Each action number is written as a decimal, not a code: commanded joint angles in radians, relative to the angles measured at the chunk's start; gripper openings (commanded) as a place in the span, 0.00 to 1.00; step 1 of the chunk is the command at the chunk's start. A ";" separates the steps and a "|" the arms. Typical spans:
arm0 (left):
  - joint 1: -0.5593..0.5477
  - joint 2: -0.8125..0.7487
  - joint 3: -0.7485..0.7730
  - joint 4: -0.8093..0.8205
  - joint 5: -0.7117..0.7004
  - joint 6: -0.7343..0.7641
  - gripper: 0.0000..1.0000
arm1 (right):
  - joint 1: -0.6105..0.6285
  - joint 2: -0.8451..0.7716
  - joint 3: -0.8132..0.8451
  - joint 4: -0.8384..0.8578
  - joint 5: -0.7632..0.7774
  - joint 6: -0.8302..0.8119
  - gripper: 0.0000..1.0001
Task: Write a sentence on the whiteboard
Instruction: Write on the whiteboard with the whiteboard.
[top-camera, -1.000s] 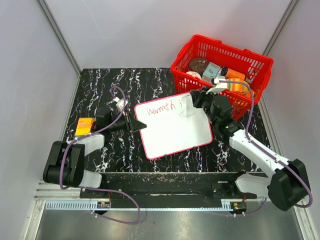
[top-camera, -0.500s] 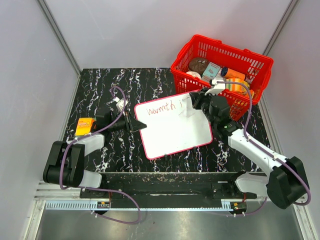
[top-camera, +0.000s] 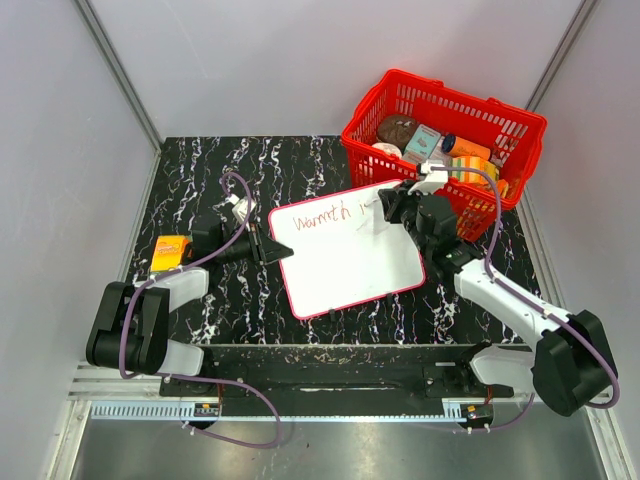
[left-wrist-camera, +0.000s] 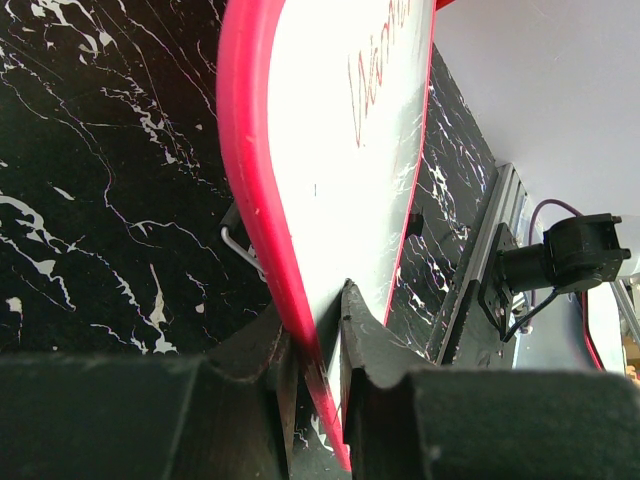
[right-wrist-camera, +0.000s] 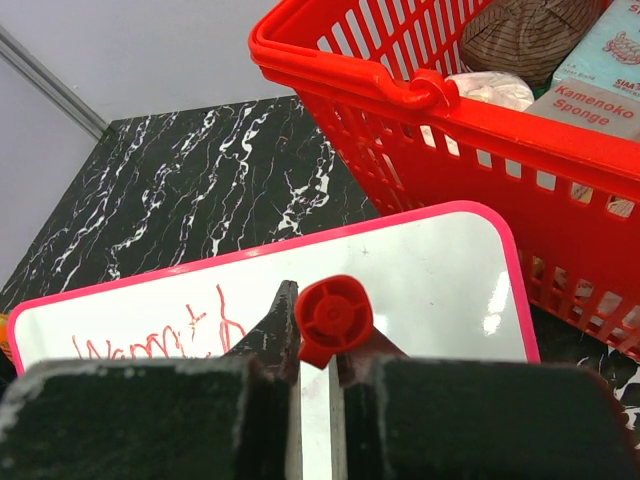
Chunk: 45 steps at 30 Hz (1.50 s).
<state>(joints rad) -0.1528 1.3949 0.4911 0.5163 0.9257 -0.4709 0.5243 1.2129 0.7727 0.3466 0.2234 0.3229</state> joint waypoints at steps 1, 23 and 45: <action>-0.016 0.003 -0.003 0.001 -0.130 0.176 0.00 | -0.006 -0.013 -0.027 -0.008 0.005 0.007 0.00; -0.016 0.003 -0.002 0.001 -0.133 0.176 0.00 | -0.006 -0.024 -0.029 -0.005 0.011 0.011 0.00; -0.016 0.003 -0.002 -0.001 -0.130 0.178 0.00 | -0.010 0.020 0.053 0.009 0.060 -0.021 0.00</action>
<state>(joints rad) -0.1539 1.3949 0.4911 0.5156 0.9257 -0.4709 0.5243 1.2251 0.7837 0.3462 0.2279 0.3275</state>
